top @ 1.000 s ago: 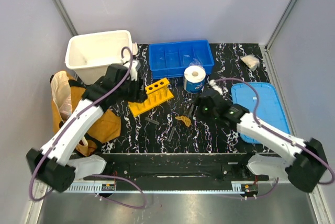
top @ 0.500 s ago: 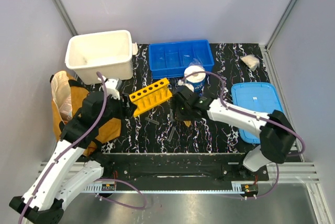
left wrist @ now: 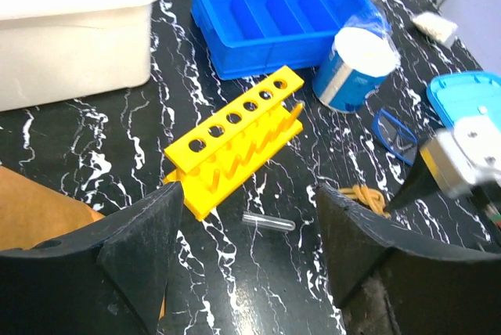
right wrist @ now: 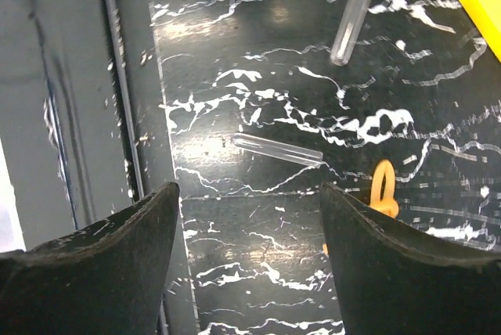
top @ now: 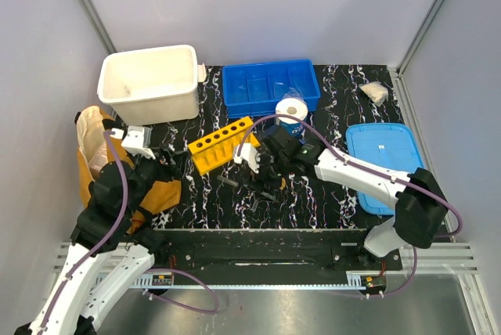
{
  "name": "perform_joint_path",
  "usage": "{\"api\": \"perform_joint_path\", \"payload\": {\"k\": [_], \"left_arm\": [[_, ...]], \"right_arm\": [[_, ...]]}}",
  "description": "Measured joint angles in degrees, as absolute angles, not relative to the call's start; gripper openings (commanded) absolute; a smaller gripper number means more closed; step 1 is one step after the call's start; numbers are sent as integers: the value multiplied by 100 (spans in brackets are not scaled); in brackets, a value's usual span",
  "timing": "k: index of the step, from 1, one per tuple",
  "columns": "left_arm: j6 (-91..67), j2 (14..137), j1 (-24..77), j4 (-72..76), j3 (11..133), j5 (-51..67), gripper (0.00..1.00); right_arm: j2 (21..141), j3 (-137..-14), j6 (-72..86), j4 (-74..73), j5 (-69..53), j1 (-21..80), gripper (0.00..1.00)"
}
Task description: Organize the chemistry lab equipment
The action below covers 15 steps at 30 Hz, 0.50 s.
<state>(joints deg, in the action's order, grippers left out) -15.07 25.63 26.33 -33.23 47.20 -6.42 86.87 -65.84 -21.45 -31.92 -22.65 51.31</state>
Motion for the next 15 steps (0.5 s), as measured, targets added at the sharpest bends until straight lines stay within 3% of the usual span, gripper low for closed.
{"api": "perform_joint_path", "payload": {"k": [7, 15], "left_arm": [[-1549, 2357, 2633, -3291, 4700, -1203, 73], [-1653, 1890, 2633, -3288, 4626, -1730, 76]], "right_arm": [[8755, -6375, -3723, -3295, -3114, 5098, 71], [9780, -6486, -4838, -3358, -3275, 5052, 65]]}}
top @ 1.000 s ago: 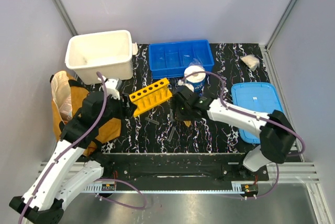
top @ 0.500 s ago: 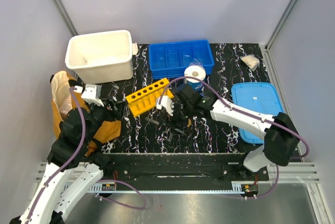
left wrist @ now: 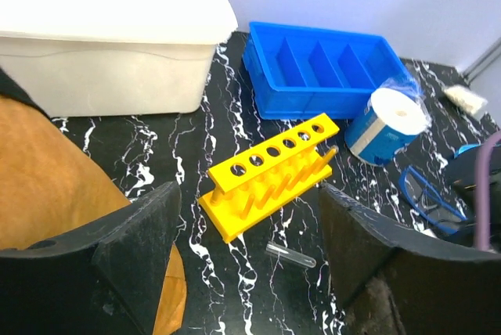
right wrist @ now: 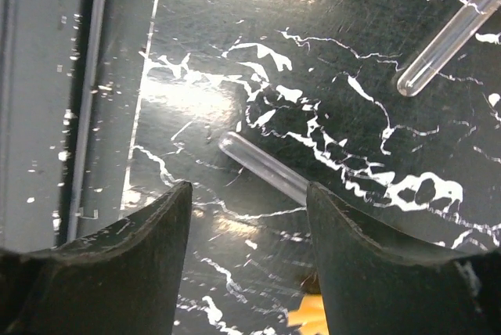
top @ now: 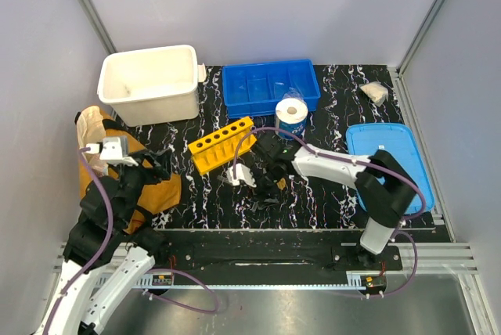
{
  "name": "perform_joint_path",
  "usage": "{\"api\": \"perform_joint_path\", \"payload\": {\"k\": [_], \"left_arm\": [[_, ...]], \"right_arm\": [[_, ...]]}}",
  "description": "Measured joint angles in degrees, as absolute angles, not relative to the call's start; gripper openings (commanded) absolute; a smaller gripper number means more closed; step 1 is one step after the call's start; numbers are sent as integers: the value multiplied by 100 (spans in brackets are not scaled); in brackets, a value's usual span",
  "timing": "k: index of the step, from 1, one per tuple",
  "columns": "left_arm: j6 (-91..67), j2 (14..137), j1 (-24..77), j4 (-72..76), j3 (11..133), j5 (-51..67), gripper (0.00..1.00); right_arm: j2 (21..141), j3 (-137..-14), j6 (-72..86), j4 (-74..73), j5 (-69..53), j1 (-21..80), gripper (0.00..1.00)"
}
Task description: Organize the chemistry lab equipment
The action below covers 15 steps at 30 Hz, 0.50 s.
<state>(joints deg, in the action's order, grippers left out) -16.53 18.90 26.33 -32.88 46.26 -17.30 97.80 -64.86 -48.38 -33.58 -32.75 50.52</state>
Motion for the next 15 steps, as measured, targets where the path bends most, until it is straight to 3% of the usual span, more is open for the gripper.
{"api": "perform_joint_path", "payload": {"k": [5, 15], "left_arm": [[-1702, 1557, 2633, -3284, 4624, -2045, 78], [-1765, 1446, 2633, -3286, 4554, -2300, 79]], "right_arm": [[10366, -6724, -5295, -3361, -3225, 5050, 62], [10412, -6624, -5758, -3111, -2875, 5046, 56]]}}
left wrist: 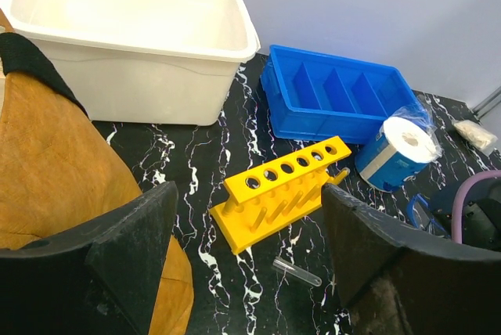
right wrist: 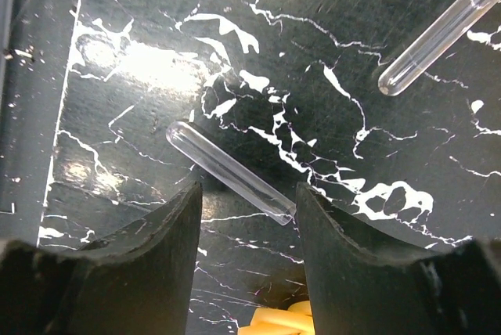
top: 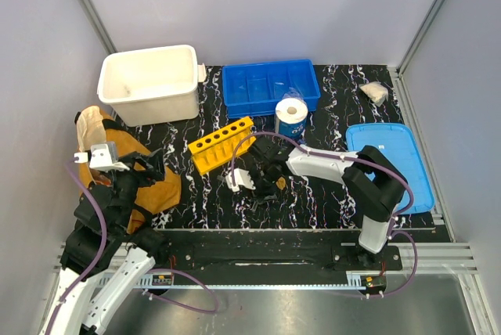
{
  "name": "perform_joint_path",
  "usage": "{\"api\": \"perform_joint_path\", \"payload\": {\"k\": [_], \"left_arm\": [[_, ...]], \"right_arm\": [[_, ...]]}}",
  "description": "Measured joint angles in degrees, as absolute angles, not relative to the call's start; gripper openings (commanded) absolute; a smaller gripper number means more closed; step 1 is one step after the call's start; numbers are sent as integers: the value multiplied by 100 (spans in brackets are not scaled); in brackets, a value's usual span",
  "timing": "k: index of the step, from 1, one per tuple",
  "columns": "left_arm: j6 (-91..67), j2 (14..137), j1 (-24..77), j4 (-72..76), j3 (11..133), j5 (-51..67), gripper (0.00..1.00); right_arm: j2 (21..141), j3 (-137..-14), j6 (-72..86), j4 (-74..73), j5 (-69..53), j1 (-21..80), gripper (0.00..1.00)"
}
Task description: Organize the chemistry lab equipment
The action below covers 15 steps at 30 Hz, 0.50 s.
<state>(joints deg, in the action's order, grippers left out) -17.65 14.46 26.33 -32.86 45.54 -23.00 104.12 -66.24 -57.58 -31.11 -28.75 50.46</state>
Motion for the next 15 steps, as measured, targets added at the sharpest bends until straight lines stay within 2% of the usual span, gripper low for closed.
{"api": "perform_joint_path", "payload": {"k": [10, 15], "left_arm": [[-1809, 1446, 2633, -3284, 4552, -2324, 79], [-1839, 1444, 2633, -3282, 4541, -2346, 79]], "right_arm": [[10551, -6508, -5808, -2842, -2630, 5096, 55], [10578, -6521, -5645, -2716, -2517, 5194, 50]]}}
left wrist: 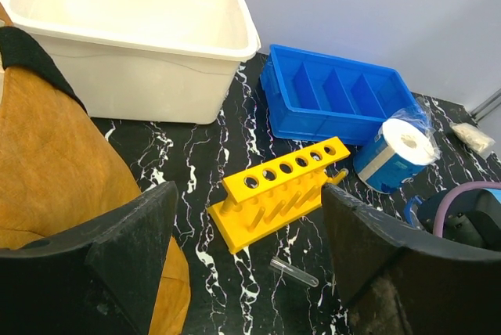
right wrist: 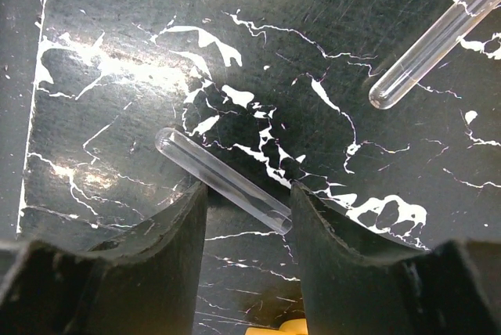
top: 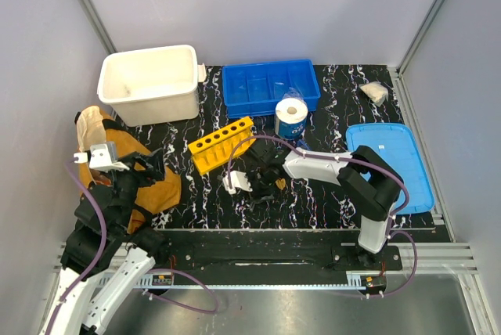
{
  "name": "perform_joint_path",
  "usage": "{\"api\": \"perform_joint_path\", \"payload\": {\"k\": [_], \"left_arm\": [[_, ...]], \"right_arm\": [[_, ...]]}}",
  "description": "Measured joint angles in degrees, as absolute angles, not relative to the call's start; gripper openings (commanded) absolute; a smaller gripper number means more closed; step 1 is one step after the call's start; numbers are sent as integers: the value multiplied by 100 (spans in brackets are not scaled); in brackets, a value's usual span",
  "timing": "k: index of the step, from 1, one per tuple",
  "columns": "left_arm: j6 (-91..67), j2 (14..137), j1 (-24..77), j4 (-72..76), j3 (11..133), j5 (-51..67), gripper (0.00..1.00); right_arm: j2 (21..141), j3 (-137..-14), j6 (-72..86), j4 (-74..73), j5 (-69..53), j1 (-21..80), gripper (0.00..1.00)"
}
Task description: Organize the chemistry lab equipment
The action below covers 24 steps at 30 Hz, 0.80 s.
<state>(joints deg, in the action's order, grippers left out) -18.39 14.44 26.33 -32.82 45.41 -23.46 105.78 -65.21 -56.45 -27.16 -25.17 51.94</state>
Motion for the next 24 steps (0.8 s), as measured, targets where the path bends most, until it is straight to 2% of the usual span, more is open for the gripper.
{"api": "perform_joint_path", "payload": {"k": [3, 6, 10, 19, 24], "left_arm": [[-1979, 1479, 2633, -3288, 4534, -2340, 79], [-2213, 1667, 2633, -3308, 4539, -2290, 79], [-2467, 2412, 2633, -3599, 4801, -2202, 79], [-2751, 4755, 2617, -4327, 6569, -1302, 79], [-2862, 4991, 2484, -4515, 6598, -873, 78]], "right_arm": [[10578, -6519, -5561, -2665, -2482, 5236, 41], [10558, -6451, -5450, -2502, -2469, 5260, 36], [10475, -6274, -5310, -2165, -2449, 5312, 29], [10298, -5800, -4877, -1162, -2329, 5516, 20], [10106, -5404, -4456, -558, -2296, 5542, 17]]}}
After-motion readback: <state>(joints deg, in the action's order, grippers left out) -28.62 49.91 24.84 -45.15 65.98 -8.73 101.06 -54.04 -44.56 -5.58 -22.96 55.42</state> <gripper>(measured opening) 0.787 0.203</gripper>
